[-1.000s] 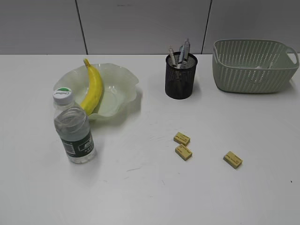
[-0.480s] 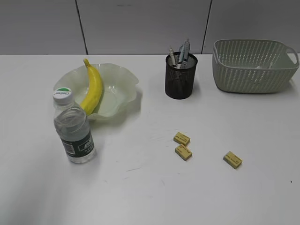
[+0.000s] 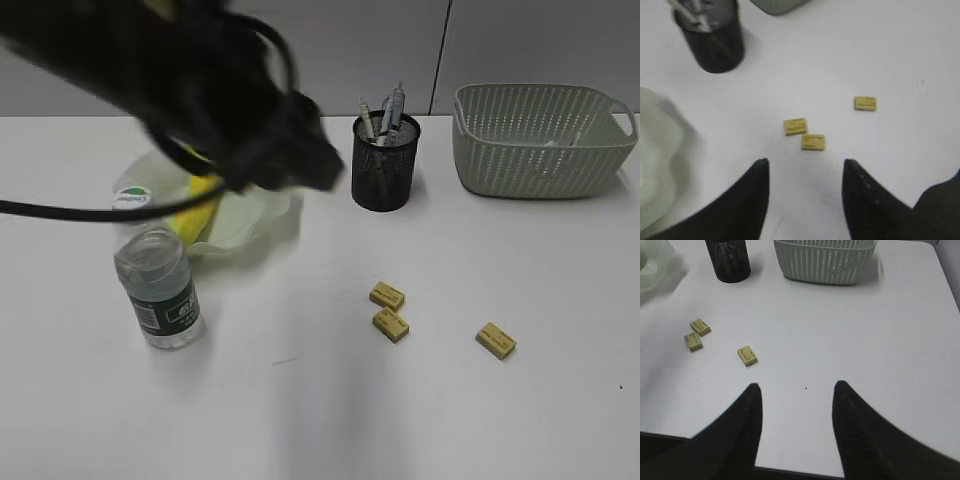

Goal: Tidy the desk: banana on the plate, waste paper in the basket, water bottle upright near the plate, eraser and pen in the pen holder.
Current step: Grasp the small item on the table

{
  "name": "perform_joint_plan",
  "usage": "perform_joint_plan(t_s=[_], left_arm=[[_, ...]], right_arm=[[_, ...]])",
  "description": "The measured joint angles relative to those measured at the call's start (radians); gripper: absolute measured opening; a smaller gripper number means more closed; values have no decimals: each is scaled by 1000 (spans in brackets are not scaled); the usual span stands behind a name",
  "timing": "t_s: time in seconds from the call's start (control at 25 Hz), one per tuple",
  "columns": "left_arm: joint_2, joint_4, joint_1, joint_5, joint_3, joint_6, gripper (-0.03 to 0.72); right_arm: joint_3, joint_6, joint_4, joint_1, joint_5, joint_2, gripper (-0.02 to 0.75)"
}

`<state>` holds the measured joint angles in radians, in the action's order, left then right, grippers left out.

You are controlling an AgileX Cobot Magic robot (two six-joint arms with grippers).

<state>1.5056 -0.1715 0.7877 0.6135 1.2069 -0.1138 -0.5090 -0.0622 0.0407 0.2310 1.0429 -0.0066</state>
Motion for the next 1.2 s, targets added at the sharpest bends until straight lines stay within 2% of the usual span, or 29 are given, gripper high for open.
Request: perform_joint_plan(t_s=[0.12,0.2,0.4,0.64,0.88,1.08,1.2], left_arm=[[220,27,90,59,125,10,490],[339,60,122,91,196,12,566],[545,91,136,104,301,28,599],[643,111,135,61,309,63,596],[695,144,135,0,311,108,562],[721,172,135,-3,318,126,464],[723,182,133,-12,318,127,349]], right_arm=[[0,0,0,0,0,0,372],[0,0,0,0,0,0,372],[0,0,0,0,0,-1,372],[0,0,0,0,0,-1,372],[0,0,0,0,0,-1,372],[0,-1,0,0,0,-1,372],[0,-1,0,0,0,-1,372]])
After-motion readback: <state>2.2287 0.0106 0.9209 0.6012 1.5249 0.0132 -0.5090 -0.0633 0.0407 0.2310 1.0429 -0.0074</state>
